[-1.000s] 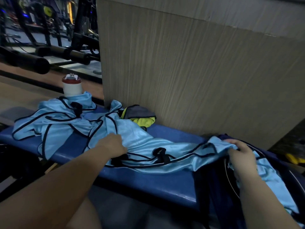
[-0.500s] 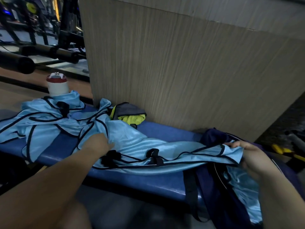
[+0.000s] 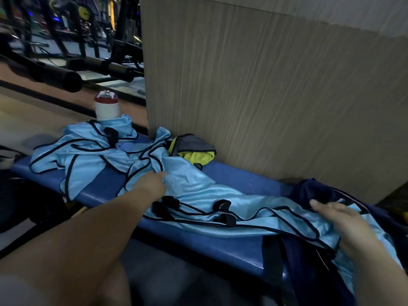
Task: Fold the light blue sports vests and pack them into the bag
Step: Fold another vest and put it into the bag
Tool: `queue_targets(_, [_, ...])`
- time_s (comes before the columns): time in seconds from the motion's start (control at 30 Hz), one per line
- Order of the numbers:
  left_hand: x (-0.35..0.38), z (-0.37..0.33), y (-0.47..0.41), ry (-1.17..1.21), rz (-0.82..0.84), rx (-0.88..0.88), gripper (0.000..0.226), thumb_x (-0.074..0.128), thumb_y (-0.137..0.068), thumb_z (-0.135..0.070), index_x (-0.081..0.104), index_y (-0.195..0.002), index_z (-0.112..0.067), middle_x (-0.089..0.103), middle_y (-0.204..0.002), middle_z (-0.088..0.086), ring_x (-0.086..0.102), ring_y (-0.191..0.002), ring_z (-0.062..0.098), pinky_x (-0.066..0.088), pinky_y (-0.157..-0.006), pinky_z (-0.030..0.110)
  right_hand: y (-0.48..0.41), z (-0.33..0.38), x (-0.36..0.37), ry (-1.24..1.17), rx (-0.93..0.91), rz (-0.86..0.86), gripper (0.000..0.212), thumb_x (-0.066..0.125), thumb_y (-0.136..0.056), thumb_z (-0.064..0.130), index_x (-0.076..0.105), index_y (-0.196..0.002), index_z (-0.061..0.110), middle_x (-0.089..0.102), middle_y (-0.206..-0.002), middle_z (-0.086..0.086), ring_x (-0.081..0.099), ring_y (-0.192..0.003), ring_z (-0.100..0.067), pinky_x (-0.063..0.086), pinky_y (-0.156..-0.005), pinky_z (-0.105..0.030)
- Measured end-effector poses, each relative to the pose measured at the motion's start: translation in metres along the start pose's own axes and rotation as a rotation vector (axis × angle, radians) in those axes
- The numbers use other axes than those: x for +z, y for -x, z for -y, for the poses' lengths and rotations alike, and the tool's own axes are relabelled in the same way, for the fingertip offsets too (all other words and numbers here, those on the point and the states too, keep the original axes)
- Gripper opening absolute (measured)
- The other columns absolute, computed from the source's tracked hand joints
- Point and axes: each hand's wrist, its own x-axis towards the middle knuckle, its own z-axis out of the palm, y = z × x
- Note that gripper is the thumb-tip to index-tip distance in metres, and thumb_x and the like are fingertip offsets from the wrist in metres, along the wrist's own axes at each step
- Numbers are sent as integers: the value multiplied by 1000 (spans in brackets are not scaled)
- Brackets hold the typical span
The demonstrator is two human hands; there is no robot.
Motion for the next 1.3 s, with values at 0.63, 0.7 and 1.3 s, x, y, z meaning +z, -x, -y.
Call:
queue_targets(0.63, [1, -20, 17, -24, -182, -94, 88, 54, -92, -8, -8, -154, -13, -12, -162, 5, 28, -141, 35, 39, -96, 46, -7, 0, 33, 635, -117, -116, 24, 61, -82, 2, 65, -81, 26, 65, -80, 6, 59, -70, -14, 43, -62, -26])
queue_targets(0.7, [1, -23, 21, -48, -191, -95, 90, 56, -90, -9, -8, -154, -12, -21, -160, 3, 25, -142, 35, 39, -97, 45, -5, 0, 31, 615, -105, -110, 24, 61, -82, 3, 66, -83, 27, 66, -83, 5, 61, -73, -15, 45, -66, -27])
queue_targets(1.3, [80, -129, 76, -4, 198, 580, 58, 66, -85, -51, 49, -137, -31, 54, -132, -11, 50, -119, 9, 41, -100, 25, 17, 15, 4, 656, 151, -46, 78, 79, -74, 9, 41, -141, 17, 53, -108, -7, 52, -91, -22, 44, -73, -30])
